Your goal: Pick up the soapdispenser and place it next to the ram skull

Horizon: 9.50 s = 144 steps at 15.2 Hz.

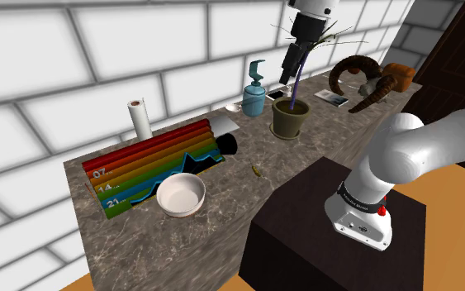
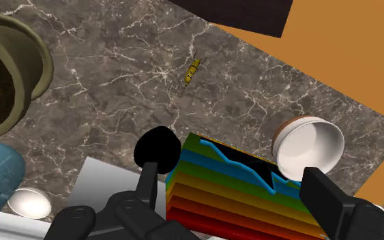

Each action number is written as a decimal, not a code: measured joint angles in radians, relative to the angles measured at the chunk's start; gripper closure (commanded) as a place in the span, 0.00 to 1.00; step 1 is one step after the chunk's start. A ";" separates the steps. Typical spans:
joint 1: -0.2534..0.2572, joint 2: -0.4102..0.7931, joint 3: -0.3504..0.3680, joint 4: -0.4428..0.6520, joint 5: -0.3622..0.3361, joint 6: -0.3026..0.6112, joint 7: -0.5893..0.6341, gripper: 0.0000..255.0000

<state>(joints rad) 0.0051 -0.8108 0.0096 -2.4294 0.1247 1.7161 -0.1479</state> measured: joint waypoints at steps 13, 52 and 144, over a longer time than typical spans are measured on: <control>-0.090 0.273 -0.098 0.023 -0.073 0.306 -0.065 0.00; -0.230 1.033 -0.274 0.455 0.080 0.756 -0.251 1.00; -0.430 0.725 -0.467 1.037 0.016 -0.160 -0.499 1.00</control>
<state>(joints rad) -0.4253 -0.0854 -0.4575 -1.3923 0.1404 1.5559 -0.6468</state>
